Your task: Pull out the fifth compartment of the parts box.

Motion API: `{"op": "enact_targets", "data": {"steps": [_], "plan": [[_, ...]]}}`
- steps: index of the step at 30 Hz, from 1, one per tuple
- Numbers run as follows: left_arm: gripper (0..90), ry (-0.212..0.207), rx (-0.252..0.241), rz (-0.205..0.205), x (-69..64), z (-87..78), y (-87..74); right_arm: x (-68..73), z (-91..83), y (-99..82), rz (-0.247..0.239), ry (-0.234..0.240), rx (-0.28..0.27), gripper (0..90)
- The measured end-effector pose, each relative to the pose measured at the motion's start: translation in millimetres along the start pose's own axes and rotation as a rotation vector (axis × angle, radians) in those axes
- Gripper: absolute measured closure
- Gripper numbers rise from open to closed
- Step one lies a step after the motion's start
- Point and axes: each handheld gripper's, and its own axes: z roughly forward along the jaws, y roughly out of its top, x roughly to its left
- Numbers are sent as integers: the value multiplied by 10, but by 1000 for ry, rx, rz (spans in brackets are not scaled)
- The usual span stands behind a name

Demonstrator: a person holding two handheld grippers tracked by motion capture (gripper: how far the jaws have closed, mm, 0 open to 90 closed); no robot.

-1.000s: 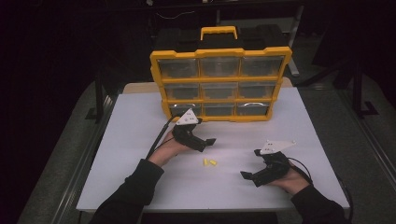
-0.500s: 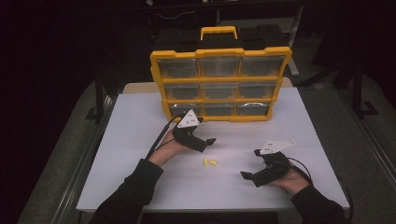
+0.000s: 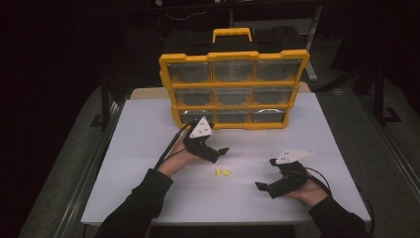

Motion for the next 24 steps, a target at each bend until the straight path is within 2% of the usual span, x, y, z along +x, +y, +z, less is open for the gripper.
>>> {"op": "enact_targets", "data": {"steps": [24], "plan": [[0,46,0,102,-51,-12,18,1,1,-1,-1,-1,2,0]]}}
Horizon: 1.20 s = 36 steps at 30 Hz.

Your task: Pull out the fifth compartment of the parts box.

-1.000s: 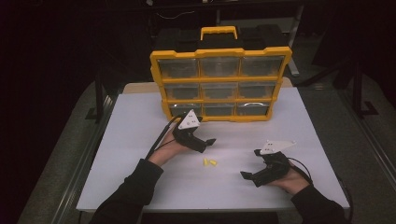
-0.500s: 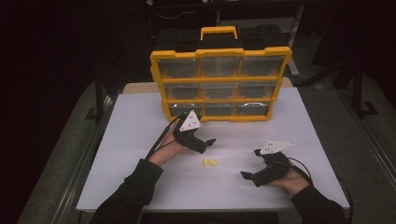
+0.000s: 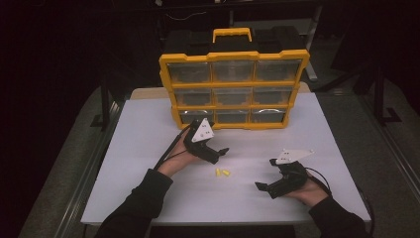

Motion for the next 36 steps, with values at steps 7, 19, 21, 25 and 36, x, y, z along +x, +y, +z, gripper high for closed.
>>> {"op": "enact_targets", "data": {"steps": [7,19,21,25,36], "plan": [[0,12,-3,27,-17,0,0,-1,2,0,-2,0,1,0],[0,32,17,83,-38,8,-12,-3,1,0,-1,0,2,0],[0,37,16,93,-43,8,-10,-3,1,0,-1,0,1,0],[0,45,17,106,-51,7,-10,-2,0,0,-1,0,1,0],[0,67,31,152,-66,4,-13,0,-1,-1,-1,1,0,0]]}}
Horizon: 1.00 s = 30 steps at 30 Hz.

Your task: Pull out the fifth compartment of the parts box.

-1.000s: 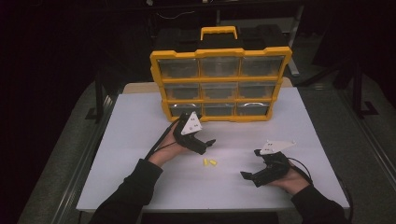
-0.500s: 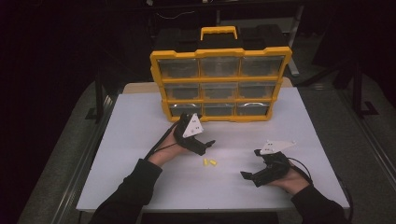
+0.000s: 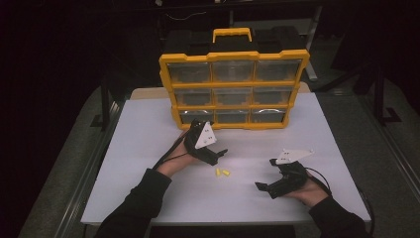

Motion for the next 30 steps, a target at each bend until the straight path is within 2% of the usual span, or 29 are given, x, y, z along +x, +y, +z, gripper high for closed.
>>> {"op": "enact_targets", "data": {"steps": [30], "plan": [[0,60,31,150,-84,5,12,-1,0,-1,-3,0,1,0]]}}
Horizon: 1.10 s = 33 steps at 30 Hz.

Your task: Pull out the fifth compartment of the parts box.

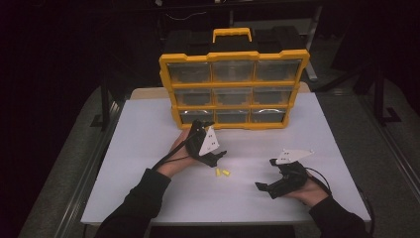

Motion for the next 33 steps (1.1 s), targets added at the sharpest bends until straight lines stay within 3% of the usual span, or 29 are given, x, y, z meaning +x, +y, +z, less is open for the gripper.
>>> {"op": "enact_targets", "data": {"steps": [33], "plan": [[0,111,47,225,-72,-27,69,-1,0,0,1,0,1,0]]}}
